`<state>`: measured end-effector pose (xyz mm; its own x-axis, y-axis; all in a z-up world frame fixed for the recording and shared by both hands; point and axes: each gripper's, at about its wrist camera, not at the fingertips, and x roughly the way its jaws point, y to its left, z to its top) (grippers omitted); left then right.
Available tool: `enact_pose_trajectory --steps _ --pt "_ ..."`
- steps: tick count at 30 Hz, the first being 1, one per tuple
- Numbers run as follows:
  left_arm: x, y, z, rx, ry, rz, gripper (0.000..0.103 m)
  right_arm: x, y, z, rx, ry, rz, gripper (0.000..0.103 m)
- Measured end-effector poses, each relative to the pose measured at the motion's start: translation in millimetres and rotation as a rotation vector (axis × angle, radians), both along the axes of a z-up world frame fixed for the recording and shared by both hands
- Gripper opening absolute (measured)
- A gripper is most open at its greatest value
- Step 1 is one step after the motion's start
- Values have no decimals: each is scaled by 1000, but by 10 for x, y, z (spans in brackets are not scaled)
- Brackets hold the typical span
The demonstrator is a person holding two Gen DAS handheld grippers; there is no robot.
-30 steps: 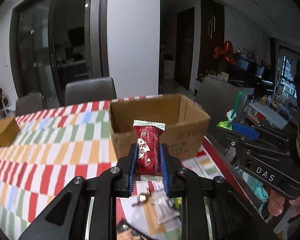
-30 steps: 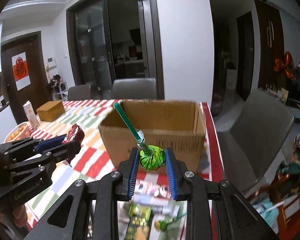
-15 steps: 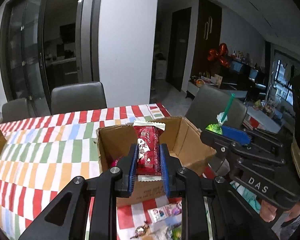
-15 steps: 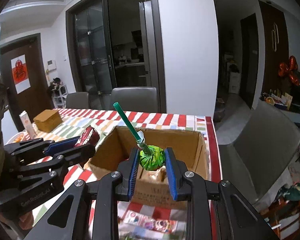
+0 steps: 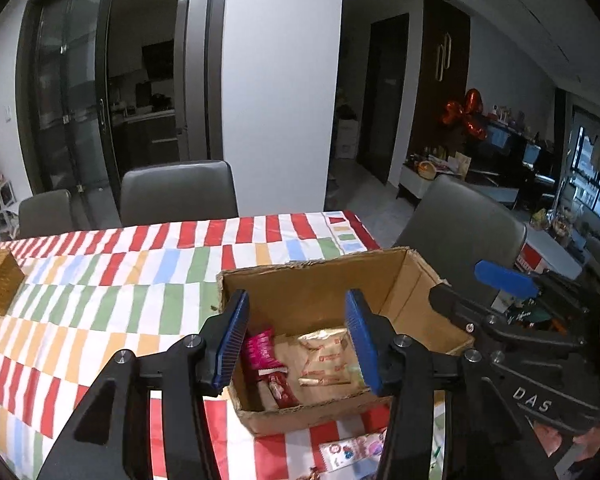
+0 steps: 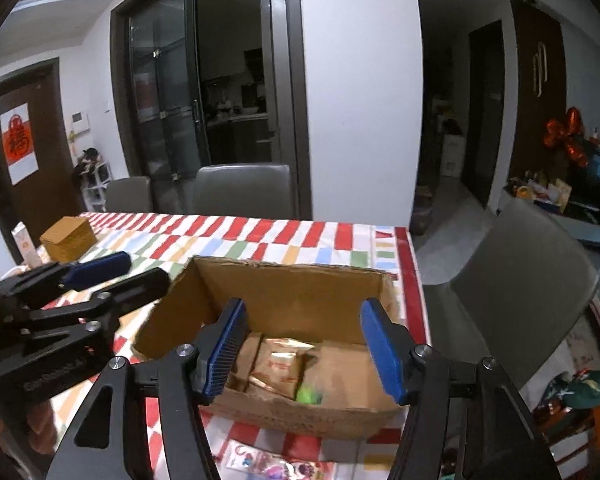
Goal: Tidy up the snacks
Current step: 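Move both tools back from the box toward the remaining snacks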
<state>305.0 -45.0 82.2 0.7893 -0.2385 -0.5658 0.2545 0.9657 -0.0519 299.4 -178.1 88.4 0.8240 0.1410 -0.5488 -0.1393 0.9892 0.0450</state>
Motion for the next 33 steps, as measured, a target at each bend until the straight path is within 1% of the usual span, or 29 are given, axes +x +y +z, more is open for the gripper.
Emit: enact_pose_trajectory --steps 3,5,9,11,15,19,24,33 --pt "-157 4 -1 17 -7 -4 51 -144 -14 5 4 -10 -4 61" --pt "-258 7 9 20 -11 -2 54 -215 -20 12 8 -12 -6 63" --pt "-535 46 -15 -20 -14 -21 55 -481 -4 7 4 -38 -6 64" --pt "-640 59 -33 -27 -13 -23 56 -591 -13 -11 7 -44 -4 65" --pt "-887 58 -97 -14 -10 -28 57 -849 -25 -73 -7 -58 -10 66" --pt "-1098 52 -194 10 -6 -30 58 -1021 -76 -146 7 -49 -22 66" --pt "-1249 22 -378 13 39 -44 59 -1184 -138 -268 19 -39 -49 66" --pt "-1350 -49 -785 29 126 -67 59 -1369 -232 -694 40 50 -85 66"
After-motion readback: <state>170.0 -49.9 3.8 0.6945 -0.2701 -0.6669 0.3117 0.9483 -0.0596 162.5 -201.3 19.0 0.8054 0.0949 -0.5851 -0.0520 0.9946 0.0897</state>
